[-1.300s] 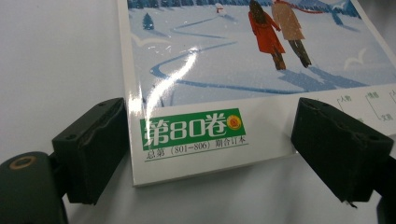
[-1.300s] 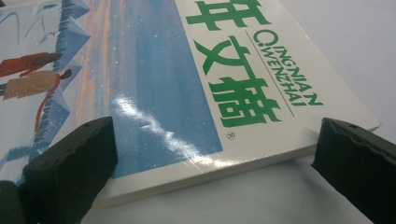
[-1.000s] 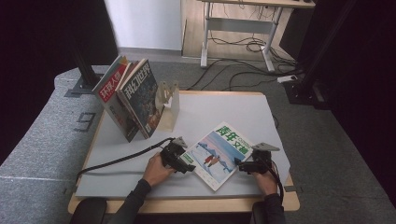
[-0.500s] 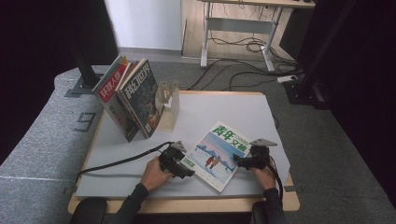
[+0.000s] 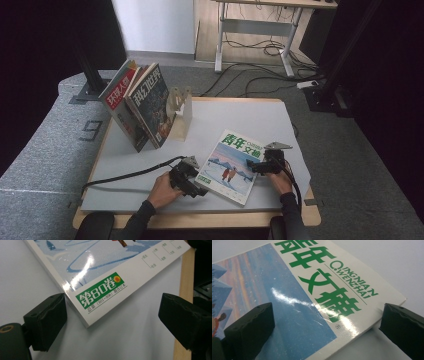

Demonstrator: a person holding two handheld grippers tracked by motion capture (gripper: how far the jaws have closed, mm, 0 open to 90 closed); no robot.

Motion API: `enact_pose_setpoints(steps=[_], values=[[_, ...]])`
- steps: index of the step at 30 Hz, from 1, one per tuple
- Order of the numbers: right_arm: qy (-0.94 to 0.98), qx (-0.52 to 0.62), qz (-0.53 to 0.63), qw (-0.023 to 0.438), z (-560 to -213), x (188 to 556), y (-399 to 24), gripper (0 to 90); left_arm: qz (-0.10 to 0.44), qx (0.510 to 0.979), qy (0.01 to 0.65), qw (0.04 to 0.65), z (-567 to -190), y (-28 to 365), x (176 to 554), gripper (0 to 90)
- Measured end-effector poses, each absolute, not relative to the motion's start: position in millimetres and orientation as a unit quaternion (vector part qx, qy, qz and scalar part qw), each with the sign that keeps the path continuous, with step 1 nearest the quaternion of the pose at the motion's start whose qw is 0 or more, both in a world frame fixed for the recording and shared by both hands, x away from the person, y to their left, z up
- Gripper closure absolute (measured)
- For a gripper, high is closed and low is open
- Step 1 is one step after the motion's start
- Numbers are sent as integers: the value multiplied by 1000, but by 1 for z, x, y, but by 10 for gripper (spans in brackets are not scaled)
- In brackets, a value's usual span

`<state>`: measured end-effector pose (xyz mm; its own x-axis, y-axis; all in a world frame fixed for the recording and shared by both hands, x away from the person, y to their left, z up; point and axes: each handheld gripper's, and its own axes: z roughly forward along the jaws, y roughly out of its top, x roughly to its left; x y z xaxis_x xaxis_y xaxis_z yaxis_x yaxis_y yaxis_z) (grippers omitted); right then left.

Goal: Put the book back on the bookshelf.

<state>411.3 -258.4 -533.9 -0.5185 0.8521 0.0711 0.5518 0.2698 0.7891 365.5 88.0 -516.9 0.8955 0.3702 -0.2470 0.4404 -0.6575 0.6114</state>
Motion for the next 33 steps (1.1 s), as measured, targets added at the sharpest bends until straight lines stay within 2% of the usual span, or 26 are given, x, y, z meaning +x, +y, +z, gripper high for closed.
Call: enact_pose_setpoints(steps=[13,18,24,26,33], values=[[784,438,402,179,-533,435,-246,0,-67,907,206,362,-517,87,352,85],[786,434,403,177,-533,442,-241,0,-85,893,200,393,-511,88,352,113],[789,432,400,175,-532,449,-235,0,-80,897,201,386,-513,87,352,144],[789,431,400,175,-532,451,-233,0,-62,903,209,370,-518,86,354,143],[794,427,398,172,-532,455,-230,0,-69,901,211,372,-521,84,356,115]])
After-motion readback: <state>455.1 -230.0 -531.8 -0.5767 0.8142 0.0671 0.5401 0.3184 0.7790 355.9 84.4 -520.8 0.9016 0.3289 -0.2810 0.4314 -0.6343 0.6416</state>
